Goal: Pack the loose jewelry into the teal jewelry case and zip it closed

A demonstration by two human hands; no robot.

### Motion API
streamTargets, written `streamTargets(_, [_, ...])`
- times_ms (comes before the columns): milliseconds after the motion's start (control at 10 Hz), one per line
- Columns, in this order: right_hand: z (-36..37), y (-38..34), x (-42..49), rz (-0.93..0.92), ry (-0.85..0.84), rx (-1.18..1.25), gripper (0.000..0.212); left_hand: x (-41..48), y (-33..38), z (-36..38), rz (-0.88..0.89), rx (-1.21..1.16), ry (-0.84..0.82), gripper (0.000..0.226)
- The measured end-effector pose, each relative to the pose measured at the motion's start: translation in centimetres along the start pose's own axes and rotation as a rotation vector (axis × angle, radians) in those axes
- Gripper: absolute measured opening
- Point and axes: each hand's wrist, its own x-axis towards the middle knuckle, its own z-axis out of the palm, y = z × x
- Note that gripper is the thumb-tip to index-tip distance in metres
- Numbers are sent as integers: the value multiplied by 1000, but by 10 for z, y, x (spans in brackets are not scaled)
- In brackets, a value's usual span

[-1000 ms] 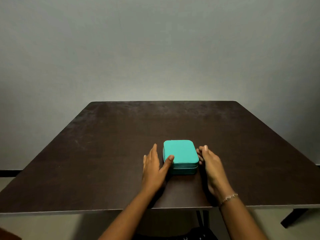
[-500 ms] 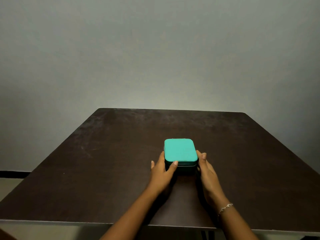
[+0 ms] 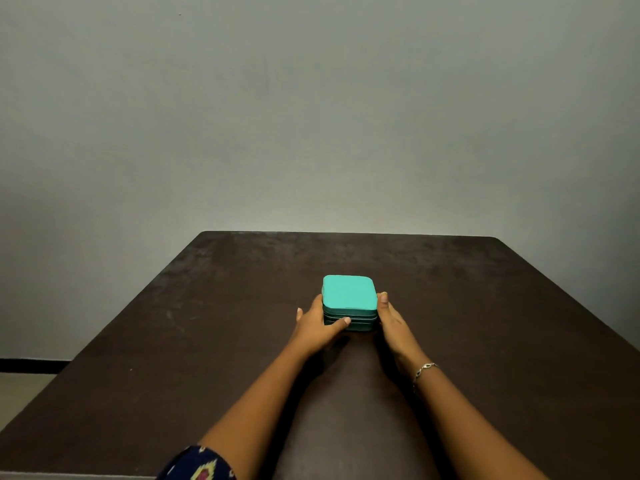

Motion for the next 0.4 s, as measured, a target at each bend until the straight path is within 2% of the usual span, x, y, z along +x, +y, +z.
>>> streamTargets(100, [-5, 2, -2, -27, -41, -106, 35, -2, -2, 1, 26, 64, -18, 61])
streamTargets(200, [-11, 1, -3, -27, -80, -437, 57, -6, -4, 3, 38, 303, -20, 76])
streamTargets(300, [-16, 7, -11, -153, -73, -831, 64, -20, 0, 10, 56, 532, 26, 83])
streamTargets(400, [-13, 14, -25, -227, -71, -1011, 67, -39, 6, 10, 61, 655, -4, 81])
